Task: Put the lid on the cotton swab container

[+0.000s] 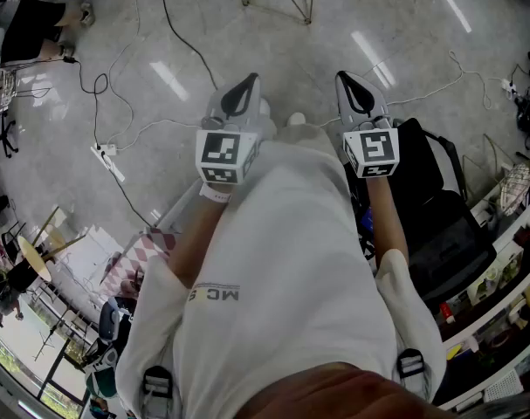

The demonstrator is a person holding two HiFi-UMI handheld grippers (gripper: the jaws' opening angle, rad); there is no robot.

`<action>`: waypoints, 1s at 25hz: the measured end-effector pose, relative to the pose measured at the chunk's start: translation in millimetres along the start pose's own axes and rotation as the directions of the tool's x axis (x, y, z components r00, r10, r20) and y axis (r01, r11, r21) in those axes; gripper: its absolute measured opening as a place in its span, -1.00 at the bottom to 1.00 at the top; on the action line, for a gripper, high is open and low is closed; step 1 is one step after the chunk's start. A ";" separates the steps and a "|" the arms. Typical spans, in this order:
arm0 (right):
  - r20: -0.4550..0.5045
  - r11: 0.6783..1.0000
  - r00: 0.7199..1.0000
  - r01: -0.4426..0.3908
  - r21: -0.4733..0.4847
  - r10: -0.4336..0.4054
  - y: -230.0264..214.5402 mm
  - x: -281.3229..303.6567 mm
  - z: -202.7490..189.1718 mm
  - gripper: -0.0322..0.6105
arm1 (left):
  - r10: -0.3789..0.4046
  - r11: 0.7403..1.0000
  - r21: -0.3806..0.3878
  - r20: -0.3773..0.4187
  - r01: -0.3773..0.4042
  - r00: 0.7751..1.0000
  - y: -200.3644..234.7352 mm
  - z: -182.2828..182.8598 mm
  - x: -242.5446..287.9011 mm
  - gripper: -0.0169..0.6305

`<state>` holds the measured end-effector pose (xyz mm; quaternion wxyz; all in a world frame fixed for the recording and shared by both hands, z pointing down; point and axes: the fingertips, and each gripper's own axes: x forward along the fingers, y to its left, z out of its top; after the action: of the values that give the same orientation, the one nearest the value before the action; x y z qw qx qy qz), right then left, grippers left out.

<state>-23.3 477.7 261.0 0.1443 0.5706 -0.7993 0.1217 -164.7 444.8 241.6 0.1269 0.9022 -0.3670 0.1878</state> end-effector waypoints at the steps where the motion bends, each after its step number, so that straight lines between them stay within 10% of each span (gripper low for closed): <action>1: 0.011 1.000 1.000 -0.002 0.004 0.002 8.5 -5.7 4.1 -0.89 | -0.002 1.000 0.000 -0.002 0.002 1.000 -1.4 -1.2 -8.0 -0.95; 14: 0.078 1.000 0.997 0.016 0.000 -0.016 36.2 -36.2 23.4 -0.90 | -0.018 1.000 -0.019 0.018 0.019 1.000 -13.6 -7.2 -42.5 -0.95; 25: 0.076 0.999 0.996 -0.035 -0.005 0.035 -2.3 54.9 56.8 -0.90 | -0.040 0.997 -0.061 0.028 0.041 0.999 42.0 31.2 36.5 -0.95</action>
<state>-43.2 408.5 228.7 0.1124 0.5605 -0.8143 0.1009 -162.7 381.5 233.2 0.1537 0.9075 -0.3559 0.1617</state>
